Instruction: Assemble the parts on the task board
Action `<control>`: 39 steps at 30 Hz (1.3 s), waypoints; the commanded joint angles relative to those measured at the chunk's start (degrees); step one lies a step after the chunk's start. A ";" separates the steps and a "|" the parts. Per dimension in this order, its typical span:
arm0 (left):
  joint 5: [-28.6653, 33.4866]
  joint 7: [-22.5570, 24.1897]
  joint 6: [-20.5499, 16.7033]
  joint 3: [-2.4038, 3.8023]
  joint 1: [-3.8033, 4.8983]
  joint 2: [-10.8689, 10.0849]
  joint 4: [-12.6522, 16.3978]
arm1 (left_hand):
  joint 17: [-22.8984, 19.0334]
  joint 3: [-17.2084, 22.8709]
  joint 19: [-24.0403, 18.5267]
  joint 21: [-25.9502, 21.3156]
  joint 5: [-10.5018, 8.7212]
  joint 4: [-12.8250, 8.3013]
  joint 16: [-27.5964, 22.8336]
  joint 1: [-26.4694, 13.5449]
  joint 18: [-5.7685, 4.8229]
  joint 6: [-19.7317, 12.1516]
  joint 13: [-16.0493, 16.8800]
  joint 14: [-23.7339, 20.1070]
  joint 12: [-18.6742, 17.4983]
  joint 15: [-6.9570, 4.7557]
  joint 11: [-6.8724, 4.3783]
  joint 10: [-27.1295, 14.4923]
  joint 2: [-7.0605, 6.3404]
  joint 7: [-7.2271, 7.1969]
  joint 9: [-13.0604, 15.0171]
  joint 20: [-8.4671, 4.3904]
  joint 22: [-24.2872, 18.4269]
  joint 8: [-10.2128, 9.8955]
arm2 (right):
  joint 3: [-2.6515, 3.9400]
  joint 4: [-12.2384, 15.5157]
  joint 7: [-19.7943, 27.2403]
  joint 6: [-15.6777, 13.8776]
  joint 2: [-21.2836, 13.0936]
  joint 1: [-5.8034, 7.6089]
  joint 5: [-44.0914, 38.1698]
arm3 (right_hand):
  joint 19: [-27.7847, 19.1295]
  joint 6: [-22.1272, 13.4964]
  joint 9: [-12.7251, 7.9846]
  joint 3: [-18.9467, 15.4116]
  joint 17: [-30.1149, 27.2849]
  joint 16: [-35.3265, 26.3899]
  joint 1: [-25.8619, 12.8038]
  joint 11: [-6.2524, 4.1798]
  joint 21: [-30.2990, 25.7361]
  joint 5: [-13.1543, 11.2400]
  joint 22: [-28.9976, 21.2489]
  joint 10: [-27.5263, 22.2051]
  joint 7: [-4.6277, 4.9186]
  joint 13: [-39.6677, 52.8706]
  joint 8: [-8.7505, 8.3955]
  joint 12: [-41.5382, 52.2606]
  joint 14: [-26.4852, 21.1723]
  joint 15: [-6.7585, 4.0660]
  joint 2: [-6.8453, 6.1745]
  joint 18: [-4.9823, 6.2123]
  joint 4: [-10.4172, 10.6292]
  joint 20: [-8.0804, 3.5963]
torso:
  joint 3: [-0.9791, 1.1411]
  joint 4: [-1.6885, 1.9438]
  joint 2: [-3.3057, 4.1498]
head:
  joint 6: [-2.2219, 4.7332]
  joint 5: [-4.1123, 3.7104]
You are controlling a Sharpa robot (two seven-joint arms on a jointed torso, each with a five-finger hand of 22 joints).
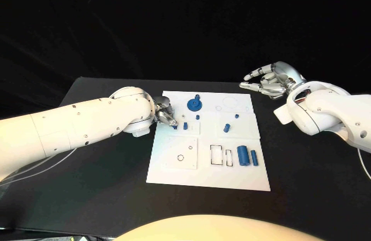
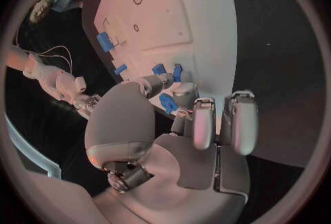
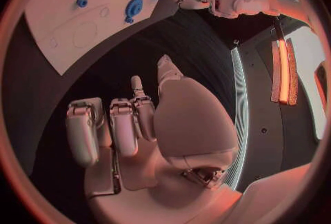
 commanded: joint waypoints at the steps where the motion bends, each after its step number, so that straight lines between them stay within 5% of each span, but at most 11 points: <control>1: -0.40 -0.18 1.40 -0.05 -0.04 0.06 0.19 | 15.06 7.49 0.31 0.25 0.37 -7.70 0.19 0.32 -0.16 1.59 0.04 6.18 0.26 -0.37 0.00 0.32 0.27 -1.19 -0.02 -0.07 7.89 0.19 | 0.01 0.01 0.69 0.60 0.04 -0.03 -0.12 | 5.13 -0.34 -0.09 -0.34 11.87 -0.27 0.30 -0.19 -0.23 -0.06 13.85 -0.07 -0.12 8.09 0.29 0.00 5.20 -0.37 0.13 0.14 -0.01 -0.30 | -0.02 0.00 0.01 | -0.12 0.05; 30: -0.15 -0.23 2.10 -0.09 -0.06 0.29 -0.14 | 15.06 7.45 0.24 0.19 0.36 -7.78 0.19 0.21 -0.14 1.75 0.22 6.18 0.41 -0.39 -0.01 0.52 0.19 -1.21 -0.22 -0.11 7.81 0.28 | 0.01 0.04 0.75 0.56 0.03 -0.04 -0.12 | 5.13 -0.34 -0.09 -0.34 11.87 -0.27 0.30 -0.19 -0.23 -0.06 13.85 -0.07 -0.12 8.09 0.29 0.00 5.20 -0.37 0.13 0.14 -0.01 -0.30 | -0.01 -0.01 0.04 | -0.40 0.03; 39: 0.51 -0.20 2.45 -0.23 -0.11 0.78 -0.79 | 15.06 4.28 0.33 0.18 -0.93 -5.32 0.19 -2.50 -0.18 2.50 0.67 6.18 0.78 -0.61 -0.38 1.27 0.21 -1.84 -1.64 -0.27 7.92 0.77 | 0.01 0.12 0.95 0.66 -0.09 -0.03 -0.12 | 5.09 -0.39 -0.12 -0.56 11.82 -0.30 0.07 -0.19 -0.35 -0.09 13.79 -0.08 -0.12 8.07 0.40 -0.02 5.19 -0.38 0.09 0.17 0.14 -0.31 | 0.03 0.01 0.02 | -0.65 -0.05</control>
